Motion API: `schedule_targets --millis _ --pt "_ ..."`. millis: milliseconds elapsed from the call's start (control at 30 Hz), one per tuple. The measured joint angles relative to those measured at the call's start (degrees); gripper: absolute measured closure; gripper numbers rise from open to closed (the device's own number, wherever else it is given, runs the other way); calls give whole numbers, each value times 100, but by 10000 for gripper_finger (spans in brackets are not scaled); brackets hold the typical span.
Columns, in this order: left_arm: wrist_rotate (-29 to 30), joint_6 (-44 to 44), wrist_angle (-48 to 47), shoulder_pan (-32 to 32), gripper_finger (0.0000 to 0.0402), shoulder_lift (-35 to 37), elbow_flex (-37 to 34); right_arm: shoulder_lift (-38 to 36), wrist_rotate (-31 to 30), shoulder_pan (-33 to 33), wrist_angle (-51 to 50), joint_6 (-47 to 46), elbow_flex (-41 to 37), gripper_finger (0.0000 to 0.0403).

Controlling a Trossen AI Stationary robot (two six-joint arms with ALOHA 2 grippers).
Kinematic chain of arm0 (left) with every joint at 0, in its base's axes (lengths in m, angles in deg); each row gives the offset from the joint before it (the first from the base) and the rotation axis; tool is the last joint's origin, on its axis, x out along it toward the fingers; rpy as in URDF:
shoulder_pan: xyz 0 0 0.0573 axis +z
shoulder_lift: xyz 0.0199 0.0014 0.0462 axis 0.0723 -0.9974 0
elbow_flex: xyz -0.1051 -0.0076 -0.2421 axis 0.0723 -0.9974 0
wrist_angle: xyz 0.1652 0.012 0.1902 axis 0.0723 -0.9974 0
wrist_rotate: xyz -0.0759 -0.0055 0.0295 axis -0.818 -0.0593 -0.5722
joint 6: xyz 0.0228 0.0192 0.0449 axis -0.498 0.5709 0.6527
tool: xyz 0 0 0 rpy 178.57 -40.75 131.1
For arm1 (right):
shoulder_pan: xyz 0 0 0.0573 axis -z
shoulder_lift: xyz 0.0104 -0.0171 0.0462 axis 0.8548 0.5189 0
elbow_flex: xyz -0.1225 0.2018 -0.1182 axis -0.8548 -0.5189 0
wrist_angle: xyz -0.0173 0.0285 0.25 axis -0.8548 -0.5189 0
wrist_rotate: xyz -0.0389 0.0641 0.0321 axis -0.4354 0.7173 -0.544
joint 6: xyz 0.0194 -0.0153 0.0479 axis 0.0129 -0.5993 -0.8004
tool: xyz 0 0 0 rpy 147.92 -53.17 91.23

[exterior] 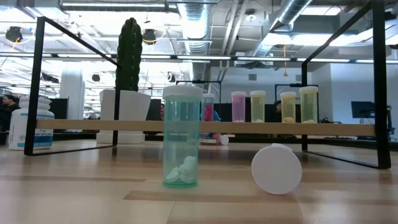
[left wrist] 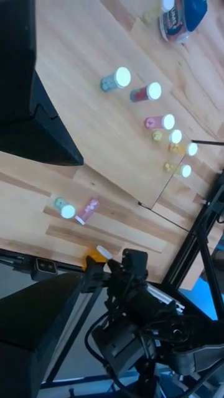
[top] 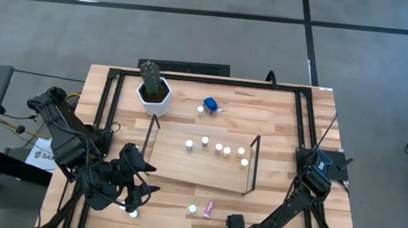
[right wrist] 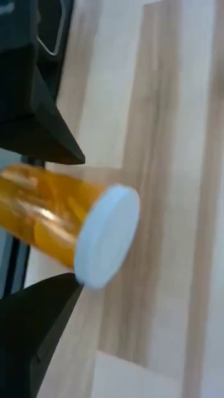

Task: Pick and place medicine bottles onto shelf by color
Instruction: Put the large orange pill bottle on the shelf

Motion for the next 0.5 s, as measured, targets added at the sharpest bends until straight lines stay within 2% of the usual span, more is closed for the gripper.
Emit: schedule_targets --millis 500 --pt "63 16 -1 0 120 2 0 2 -6 179 -308 450 0 148"
